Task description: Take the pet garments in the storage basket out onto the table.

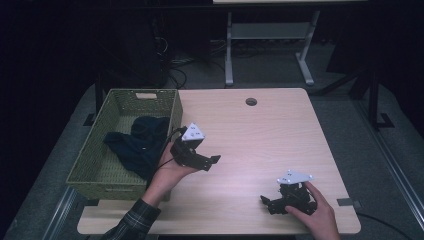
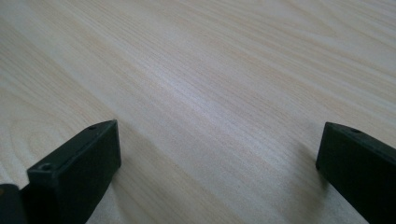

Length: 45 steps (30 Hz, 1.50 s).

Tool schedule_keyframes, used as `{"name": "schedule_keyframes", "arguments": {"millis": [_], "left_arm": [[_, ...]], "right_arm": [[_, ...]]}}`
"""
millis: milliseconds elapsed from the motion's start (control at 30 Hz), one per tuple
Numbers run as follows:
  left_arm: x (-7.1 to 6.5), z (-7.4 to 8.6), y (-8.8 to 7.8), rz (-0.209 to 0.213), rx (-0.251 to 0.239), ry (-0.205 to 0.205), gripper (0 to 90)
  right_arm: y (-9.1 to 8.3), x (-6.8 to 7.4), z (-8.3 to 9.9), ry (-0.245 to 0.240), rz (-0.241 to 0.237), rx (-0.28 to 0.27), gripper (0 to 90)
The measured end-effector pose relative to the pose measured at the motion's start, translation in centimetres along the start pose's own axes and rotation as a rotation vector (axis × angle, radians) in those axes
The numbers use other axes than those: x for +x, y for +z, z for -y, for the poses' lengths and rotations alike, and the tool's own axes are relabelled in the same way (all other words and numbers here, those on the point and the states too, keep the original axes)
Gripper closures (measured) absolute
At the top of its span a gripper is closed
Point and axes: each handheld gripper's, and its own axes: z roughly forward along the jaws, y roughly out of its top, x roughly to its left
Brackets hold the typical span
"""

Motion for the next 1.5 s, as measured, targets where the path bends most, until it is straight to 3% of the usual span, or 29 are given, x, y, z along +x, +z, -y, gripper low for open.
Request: {"name": "schedule_keyframes", "arguments": {"millis": [233,433,700,1200,1500], "left_arm": [[0.7,-0.6,-0.8,0.023,0.0,-0.001,13.3],[1.8,-1.1,-1.7,0.027,-0.008,-0.038,13.8],[3.0,-1.7,-3.0,0.029,-0.008,-0.05,13.8],[5.8,-2.9,-5.0,-0.013,-0.026,-0.059,13.7],[7.1,-2.1,-5.9,-0.027,-0.013,-0.079,13.8]], "right_arm": [[0.0,0.0,0.0,0.0,0.0,0.001,0.0],[0.0,0.0,0.0,-0.001,0.0,0.0,0.0],[0.0,0.0,0.0,-0.001,-0.001,0.001,0.0],[0.0,0.0,0.0,-0.002,0.0,0.001,0.0],[0.0,0.0,0.0,-0.002,0.0,0.002,0.0]]}}
